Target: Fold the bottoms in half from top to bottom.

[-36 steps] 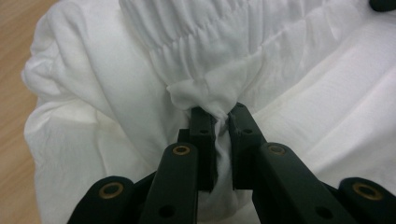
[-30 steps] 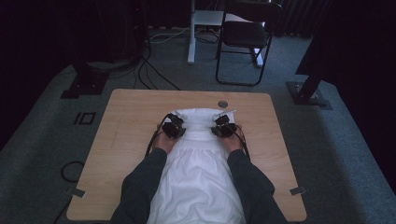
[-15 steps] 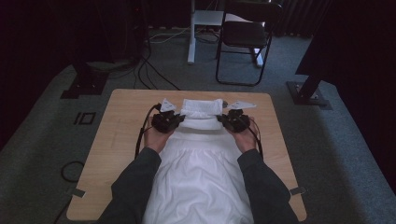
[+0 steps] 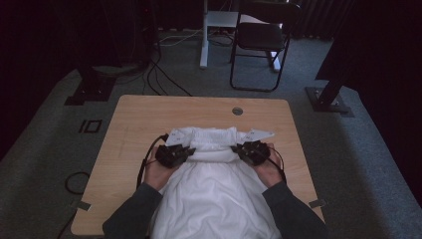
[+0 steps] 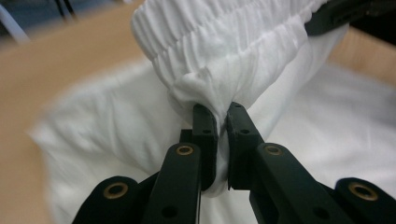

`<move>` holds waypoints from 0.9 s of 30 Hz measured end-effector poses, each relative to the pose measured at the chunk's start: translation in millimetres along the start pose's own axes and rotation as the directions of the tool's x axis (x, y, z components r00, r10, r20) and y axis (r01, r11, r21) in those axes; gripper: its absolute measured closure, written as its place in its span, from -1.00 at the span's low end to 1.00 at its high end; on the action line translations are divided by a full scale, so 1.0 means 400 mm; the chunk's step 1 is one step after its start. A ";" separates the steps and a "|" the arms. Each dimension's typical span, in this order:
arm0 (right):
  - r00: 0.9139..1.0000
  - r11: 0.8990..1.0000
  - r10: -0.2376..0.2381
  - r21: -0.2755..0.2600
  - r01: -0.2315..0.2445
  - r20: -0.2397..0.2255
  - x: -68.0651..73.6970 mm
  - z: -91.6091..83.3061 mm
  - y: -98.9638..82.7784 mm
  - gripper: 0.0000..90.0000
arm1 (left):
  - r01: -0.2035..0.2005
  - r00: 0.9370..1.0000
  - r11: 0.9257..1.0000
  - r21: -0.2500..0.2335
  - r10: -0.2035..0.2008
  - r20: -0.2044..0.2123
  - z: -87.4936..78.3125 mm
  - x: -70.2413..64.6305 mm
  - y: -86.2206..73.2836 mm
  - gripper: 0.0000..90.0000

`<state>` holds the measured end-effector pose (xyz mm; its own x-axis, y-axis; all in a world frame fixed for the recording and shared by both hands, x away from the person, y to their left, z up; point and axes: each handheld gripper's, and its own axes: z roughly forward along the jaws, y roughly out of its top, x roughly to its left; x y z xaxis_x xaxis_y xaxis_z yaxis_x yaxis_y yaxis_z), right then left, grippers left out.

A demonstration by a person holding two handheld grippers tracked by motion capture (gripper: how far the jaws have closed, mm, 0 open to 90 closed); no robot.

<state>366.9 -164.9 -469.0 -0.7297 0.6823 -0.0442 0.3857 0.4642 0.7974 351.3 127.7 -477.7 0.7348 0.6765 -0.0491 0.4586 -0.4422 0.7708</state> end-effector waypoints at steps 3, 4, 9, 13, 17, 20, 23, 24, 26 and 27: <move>1.000 0.998 0.008 0.070 -0.006 -0.025 0.011 0.037 -0.052 0.85 | 0.021 0.999 0.996 0.089 -0.025 0.045 0.053 -0.011 -0.069 0.88; 0.999 0.996 0.013 0.094 -0.010 -0.032 0.014 0.048 -0.067 0.84 | 0.031 0.997 0.993 0.117 -0.039 0.067 0.068 -0.014 -0.084 0.87; 1.000 0.979 -0.017 0.202 0.021 -0.022 0.020 0.088 -0.117 0.83 | 0.018 0.993 0.985 0.174 -0.038 0.112 0.106 -0.037 -0.108 0.85; 0.999 0.975 -0.009 0.224 0.017 -0.039 -0.014 0.126 -0.131 0.82 | -0.004 0.993 0.983 0.186 -0.018 0.118 0.118 -0.052 -0.097 0.83; 1.000 0.976 0.011 0.216 -0.008 -0.012 -0.044 0.151 -0.115 0.81 | -0.044 0.995 0.981 0.189 0.026 0.096 0.143 -0.052 -0.091 0.84; 1.000 0.974 0.018 0.224 -0.019 0.009 -0.040 0.159 -0.107 0.81 | -0.050 0.996 0.981 0.188 0.035 0.081 0.144 -0.018 -0.087 0.85; 1.000 0.976 0.016 0.218 -0.019 0.015 -0.021 0.159 -0.108 0.80 | -0.061 0.997 0.978 0.202 0.051 0.054 0.142 0.024 -0.079 0.86; 1.000 0.976 0.019 0.215 -0.022 0.014 -0.012 0.160 -0.108 0.80 | -0.058 0.998 0.977 0.206 0.050 0.043 0.143 0.041 -0.075 0.86; 1.000 0.977 0.028 0.212 -0.028 0.005 0.003 0.165 -0.105 0.79 | -0.078 0.997 0.971 0.227 0.078 0.011 0.147 0.071 -0.062 0.86; 0.999 0.977 0.032 0.209 -0.031 -0.004 0.011 0.168 -0.102 0.79 | -0.088 0.996 0.967 0.239 0.092 -0.006 0.149 0.084 -0.054 0.86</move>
<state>386.0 -142.8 -542.1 -0.7189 0.6949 -0.0160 0.5176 0.5506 0.6549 396.0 125.1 -534.1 0.7711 0.6362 0.0257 0.4983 -0.6281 0.5976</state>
